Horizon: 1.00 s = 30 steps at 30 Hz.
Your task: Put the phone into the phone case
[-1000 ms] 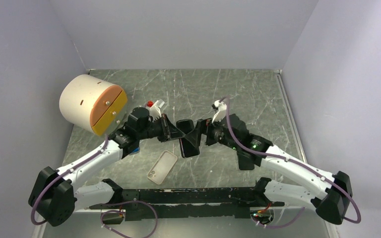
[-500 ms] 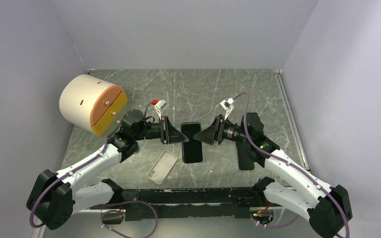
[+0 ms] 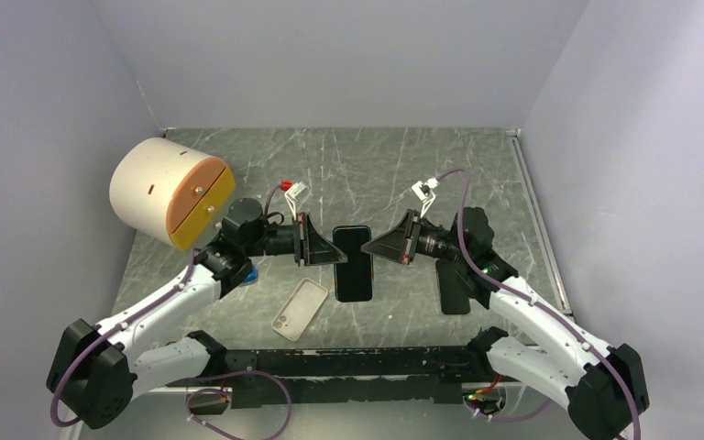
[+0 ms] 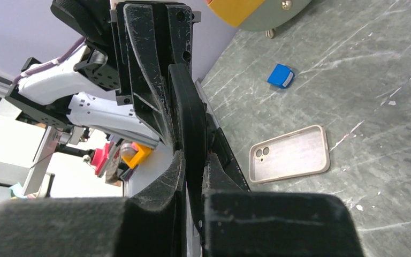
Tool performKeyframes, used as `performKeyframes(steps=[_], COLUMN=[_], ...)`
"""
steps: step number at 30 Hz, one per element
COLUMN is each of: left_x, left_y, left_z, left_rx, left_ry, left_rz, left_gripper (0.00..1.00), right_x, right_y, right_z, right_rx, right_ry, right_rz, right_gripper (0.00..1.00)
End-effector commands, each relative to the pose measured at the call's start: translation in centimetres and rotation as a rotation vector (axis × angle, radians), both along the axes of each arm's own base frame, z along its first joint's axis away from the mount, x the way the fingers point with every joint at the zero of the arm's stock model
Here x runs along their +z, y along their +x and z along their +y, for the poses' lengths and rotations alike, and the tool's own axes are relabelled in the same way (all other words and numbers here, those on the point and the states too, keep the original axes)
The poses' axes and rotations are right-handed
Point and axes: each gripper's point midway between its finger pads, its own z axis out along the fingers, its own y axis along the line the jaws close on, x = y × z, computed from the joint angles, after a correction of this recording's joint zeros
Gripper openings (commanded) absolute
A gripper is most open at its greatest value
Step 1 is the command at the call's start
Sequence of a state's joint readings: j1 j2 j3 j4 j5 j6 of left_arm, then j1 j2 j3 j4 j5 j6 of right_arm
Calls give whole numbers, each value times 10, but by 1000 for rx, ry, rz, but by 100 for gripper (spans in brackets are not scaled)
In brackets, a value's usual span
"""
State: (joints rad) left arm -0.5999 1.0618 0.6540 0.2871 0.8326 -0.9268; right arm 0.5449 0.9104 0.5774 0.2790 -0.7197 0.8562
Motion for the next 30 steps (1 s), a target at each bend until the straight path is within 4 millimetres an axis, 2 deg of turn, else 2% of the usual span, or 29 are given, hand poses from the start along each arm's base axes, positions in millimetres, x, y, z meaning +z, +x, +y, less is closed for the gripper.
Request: performKeyframes(steps=[1,6,9,11,14,16,18,24,30], left_x=[4,13,20,23,27,27,27,17,7], left_y=[9,8,7,6,6,7,7,0,-6], left_z=[-2,-4,-5,-6,-6,-6,-5,0,1], left_rx=[35,27,25,21,21,29,34,39,32], left_ry=[32,-10,-50,-66,-74,-66,-59,-40,-61], left_rz=[-39,-32,-28,-26,-22,-11,-4,43,94], left_gripper=[3,3,3,3,4,11,19,49,58], right_x=[44,38,31,31,34,35,37,58,71], right_y=[-3,-2,-1,0,3,7,13,25,39], right_z=[6,10,12,13,13,12,11,8,4], right_rx=[36,55,63,64,46,21,-16,-98,-181], right_ry=[75,76,69,73,82,82,88,210,296], right_rz=[-108,-77,-54,-46,-36,-23,-5,32,85], right_gripper=[6,30,33,30,8,0,0,0,0])
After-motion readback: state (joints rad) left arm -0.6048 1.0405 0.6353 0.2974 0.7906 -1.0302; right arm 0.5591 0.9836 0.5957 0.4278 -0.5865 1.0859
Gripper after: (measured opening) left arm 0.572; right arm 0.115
